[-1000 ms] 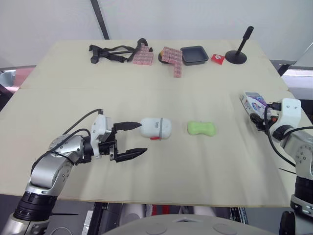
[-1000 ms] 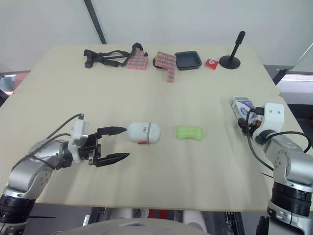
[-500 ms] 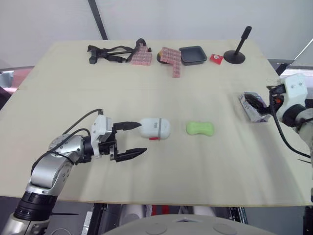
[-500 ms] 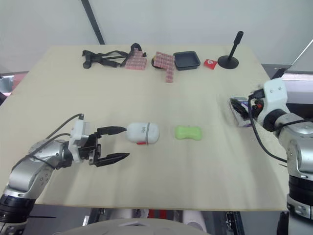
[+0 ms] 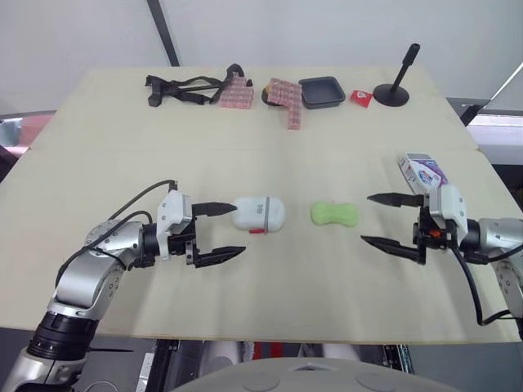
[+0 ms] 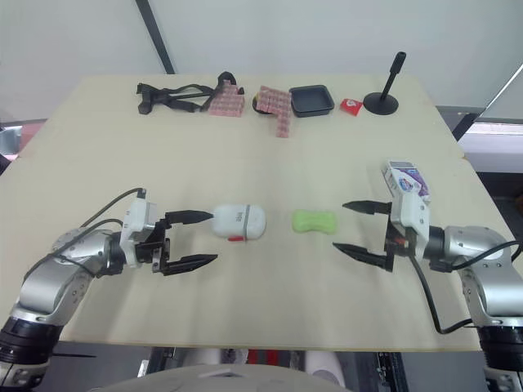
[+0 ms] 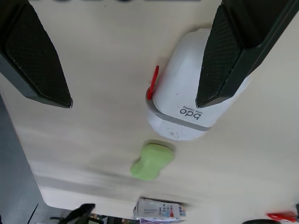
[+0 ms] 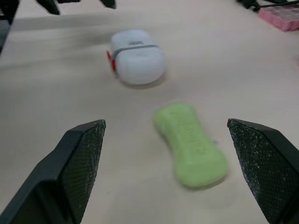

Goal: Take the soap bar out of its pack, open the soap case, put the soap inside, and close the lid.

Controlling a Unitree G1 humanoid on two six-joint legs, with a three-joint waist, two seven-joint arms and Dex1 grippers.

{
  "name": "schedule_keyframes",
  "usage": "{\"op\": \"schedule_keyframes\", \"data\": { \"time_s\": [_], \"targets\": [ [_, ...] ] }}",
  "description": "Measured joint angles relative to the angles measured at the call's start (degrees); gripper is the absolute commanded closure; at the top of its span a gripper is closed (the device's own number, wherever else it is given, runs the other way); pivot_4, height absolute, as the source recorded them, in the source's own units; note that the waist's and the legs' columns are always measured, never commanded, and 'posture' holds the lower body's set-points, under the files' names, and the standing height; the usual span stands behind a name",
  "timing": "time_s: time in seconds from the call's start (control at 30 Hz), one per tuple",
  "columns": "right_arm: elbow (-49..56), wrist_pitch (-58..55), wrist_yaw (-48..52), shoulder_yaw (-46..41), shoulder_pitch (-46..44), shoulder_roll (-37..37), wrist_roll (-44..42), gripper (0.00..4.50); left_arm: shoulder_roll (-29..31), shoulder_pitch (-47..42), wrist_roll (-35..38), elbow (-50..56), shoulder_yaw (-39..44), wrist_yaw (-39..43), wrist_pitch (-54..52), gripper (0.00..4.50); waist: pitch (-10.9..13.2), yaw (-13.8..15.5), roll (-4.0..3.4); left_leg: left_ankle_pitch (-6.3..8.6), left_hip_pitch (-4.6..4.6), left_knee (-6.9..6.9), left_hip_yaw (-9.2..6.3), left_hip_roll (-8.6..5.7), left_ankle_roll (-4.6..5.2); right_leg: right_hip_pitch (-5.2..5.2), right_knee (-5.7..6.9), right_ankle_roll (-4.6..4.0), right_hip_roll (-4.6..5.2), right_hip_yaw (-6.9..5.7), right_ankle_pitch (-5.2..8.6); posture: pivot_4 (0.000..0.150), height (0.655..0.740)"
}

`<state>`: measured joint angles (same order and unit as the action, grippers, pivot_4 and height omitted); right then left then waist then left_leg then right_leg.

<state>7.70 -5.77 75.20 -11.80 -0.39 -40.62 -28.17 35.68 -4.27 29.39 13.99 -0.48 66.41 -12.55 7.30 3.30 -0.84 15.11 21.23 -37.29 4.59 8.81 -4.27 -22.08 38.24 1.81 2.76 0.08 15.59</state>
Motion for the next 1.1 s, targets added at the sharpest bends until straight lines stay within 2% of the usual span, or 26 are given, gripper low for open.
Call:
{"op": "schedule_keyframes", "data": {
  "time_s": [0.23,0.53,0.77,1.1],
  "targets": [
    [-5.22,7.63,8.94,0.58,0.47,-0.26,-0.97,0.02,3.26,-5.02,-3.15,-6.29,-0.35,3.35,2.67,0.00,-0.02,-0.25,0.02,0.04,0.00,-0.01,0.00,0.04,0.26,-0.09,0.05,-0.04,0.01,-0.03,0.02,0.150,0.7400],
    [-8.51,9.78,10.26,2.36,-0.74,-0.54,-0.20,0.02,5.39,-16.66,-11.17,-19.61,-6.19,10.76,8.53,0.00,-0.03,-0.50,0.05,0.05,-0.12,-0.07,0.00,0.02,0.51,-0.39,0.27,-0.17,0.06,-0.05,0.09,0.150,0.7400],
    [-9.11,10.15,9.78,2.84,-0.60,-1.05,0.47,0.02,2.29,-23.75,-15.23,-28.70,-10.19,14.07,13.72,0.00,-0.05,-0.16,0.08,0.06,0.03,-0.14,0.00,0.01,0.56,-0.51,0.43,-0.30,0.14,-0.14,0.17,0.150,0.7400],
    [-7.35,9.72,7.83,2.88,0.96,-1.91,0.61,0.02,-1.95,-28.53,-18.44,-35.50,-12.13,14.07,18.65,0.00,-0.06,-0.07,0.12,0.09,0.23,-0.19,0.03,0.04,0.61,-0.49,0.66,-0.40,0.15,-0.18,0.23,0.150,0.7400]
  ]
}}
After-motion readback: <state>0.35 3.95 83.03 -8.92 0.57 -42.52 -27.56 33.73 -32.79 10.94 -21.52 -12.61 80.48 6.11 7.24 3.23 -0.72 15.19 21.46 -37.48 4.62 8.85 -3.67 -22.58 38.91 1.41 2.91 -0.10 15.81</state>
